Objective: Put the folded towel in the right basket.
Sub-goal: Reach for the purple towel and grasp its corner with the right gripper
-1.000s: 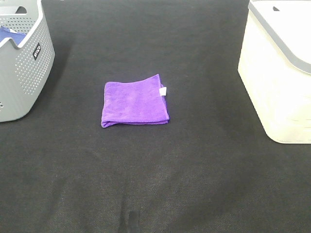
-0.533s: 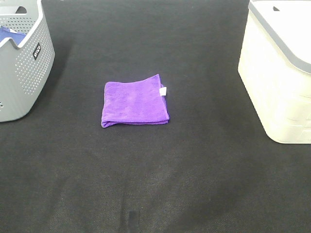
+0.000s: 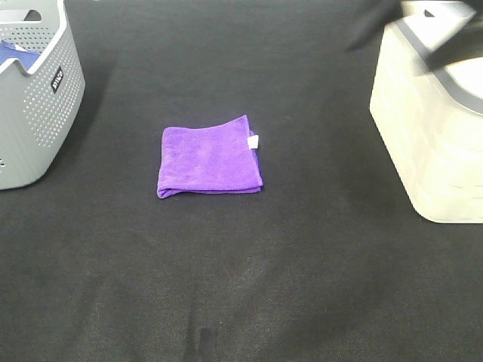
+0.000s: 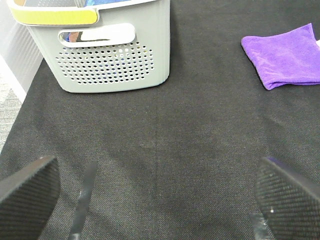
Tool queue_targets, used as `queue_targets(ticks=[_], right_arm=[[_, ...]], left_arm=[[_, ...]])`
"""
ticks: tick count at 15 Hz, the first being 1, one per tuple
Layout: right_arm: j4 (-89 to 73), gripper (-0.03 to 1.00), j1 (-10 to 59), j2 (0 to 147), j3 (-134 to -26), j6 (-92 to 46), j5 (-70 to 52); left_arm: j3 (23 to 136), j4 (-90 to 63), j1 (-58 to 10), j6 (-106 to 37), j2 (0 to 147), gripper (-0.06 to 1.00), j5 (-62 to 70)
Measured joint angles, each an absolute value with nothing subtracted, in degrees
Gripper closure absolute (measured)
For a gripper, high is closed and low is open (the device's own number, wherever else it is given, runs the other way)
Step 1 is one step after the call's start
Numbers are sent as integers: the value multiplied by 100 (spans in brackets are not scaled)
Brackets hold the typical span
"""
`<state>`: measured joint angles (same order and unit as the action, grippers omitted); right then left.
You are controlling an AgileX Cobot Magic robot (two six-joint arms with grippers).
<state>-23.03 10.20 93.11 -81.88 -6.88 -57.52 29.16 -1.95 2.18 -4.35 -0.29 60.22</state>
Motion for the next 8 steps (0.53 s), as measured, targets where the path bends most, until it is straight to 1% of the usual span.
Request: queue_targets(ticks=[1, 2, 6, 8], right_arm=[[-2435, 4, 1266, 9918, -8577, -688, -5592], [-2607, 4, 1369, 10468, -8961, -693, -5529], [-3088, 5, 1387, 12502, -10554, -796, -5500], [-3329, 6, 1387, 13253, -11150, -802, -5506]], left_arm=[[2916, -195, 218, -435, -29, -5, 6022], [2916, -195, 218, -435, -29, -5, 6022], [2916, -195, 218, -435, -29, -5, 6022], [2916, -195, 218, -435, -29, -5, 6022]])
